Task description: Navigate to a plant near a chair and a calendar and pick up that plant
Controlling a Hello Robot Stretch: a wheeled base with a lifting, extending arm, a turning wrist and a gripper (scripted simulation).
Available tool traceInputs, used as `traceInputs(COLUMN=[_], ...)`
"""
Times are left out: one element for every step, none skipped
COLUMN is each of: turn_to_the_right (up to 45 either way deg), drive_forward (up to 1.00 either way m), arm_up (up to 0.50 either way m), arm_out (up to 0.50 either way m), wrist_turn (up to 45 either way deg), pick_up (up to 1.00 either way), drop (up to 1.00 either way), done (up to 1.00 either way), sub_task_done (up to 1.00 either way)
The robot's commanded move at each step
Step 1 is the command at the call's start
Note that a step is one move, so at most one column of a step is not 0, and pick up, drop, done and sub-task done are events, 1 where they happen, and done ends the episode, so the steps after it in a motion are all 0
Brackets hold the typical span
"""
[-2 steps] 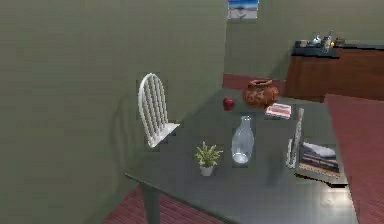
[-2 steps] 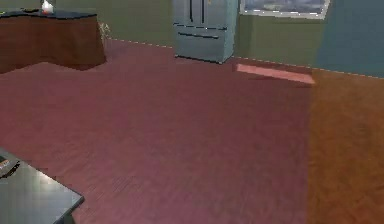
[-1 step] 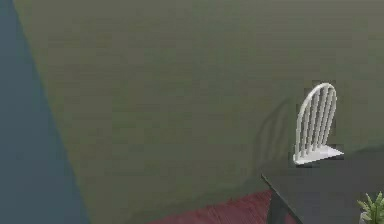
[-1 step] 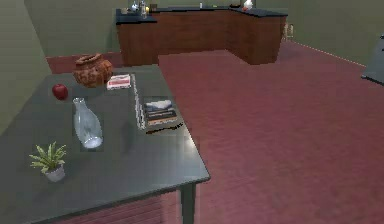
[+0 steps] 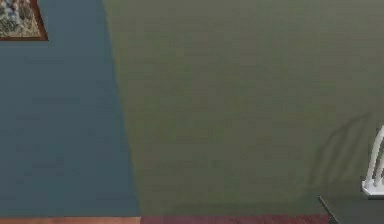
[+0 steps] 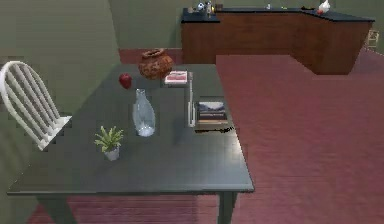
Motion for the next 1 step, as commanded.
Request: traceInputs(turn_to_the_right=[0.0], drive_forward=[0.5], arm_up=[0.0], arm_out=[0.0], wrist_turn=[0.0], pick_up=[0.0], drop=[0.0], done=[0.0], sub_task_done=[0.0])
